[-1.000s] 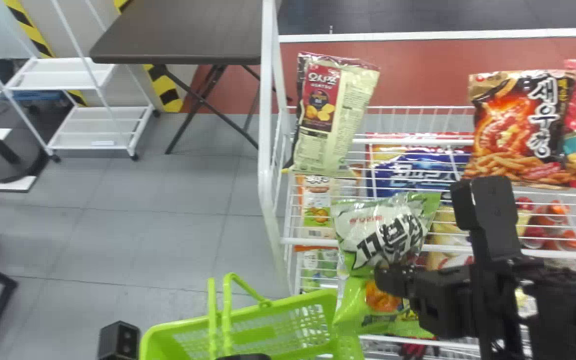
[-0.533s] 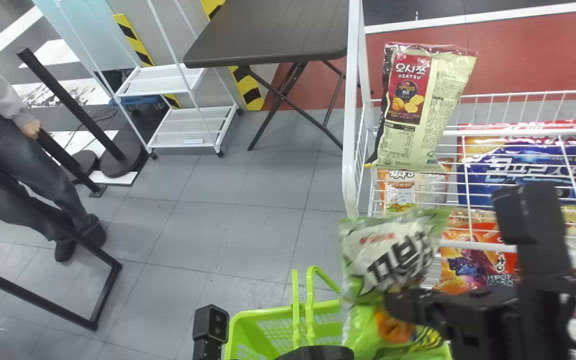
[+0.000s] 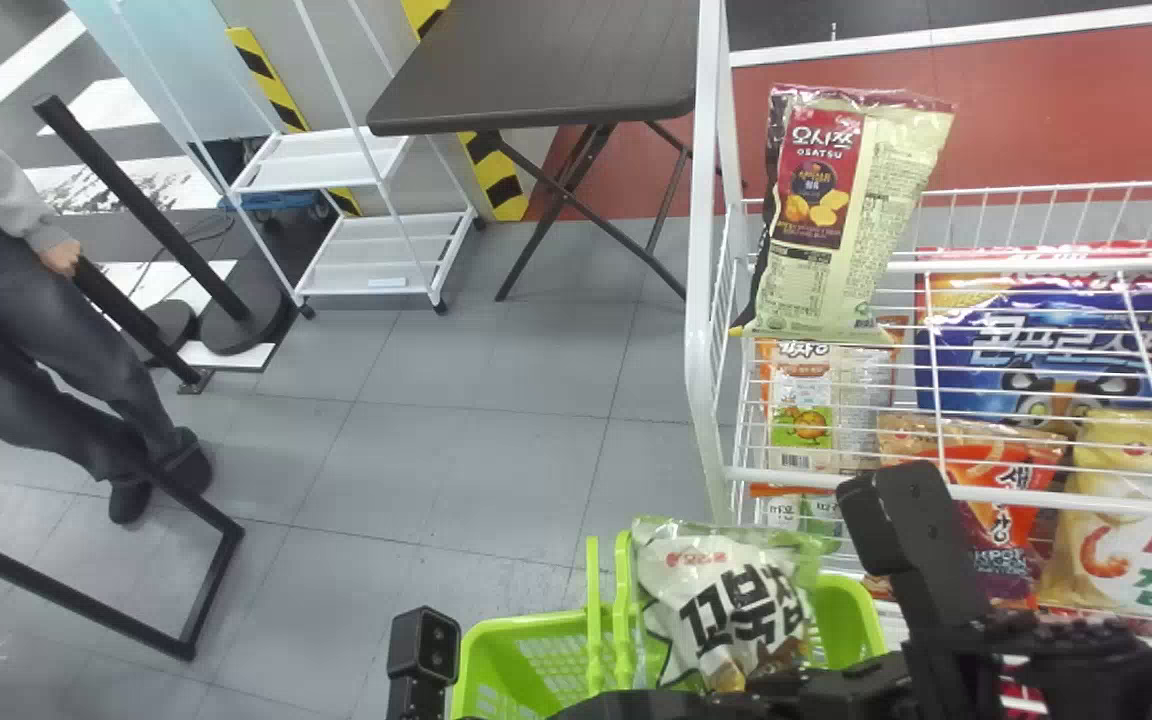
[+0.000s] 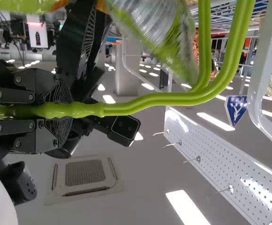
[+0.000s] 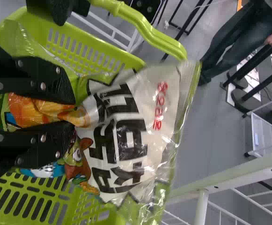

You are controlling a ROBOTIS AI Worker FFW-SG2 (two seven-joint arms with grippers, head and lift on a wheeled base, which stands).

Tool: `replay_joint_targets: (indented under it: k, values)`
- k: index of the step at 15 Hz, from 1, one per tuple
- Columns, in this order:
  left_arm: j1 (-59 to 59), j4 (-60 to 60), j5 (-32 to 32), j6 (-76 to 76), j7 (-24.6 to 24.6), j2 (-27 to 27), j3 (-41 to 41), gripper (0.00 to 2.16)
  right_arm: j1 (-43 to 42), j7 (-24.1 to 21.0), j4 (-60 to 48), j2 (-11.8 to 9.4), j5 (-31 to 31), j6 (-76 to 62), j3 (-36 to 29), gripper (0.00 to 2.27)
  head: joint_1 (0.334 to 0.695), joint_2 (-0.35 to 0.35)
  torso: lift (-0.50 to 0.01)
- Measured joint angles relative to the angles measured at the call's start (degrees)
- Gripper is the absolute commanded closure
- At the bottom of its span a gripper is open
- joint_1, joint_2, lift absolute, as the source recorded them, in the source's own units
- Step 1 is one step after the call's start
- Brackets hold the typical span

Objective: Hold basket handle with left hand then pick Gkobukchip with right hand and place into basket

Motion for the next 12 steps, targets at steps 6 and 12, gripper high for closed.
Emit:
replay_joint_targets:
  k: [6, 12]
  values:
    - [-0.17, 0.18, 0.00, 0.00, 0.09, 0.06, -0.23, 2.15, 7.43, 6.27, -3.99, -3.16, 15.33, -21.99, -2.54, 0.08, 0.695, 0.350, 0.000]
    - [-0.36, 1.57, 0.00, -0.32, -0.57, -0.27, -0.19, 2.15, 17.02, 6.03, 3.29, -3.79, 21.51, -68.33, -14.02, 0.08, 0.695, 0.098, 0.000]
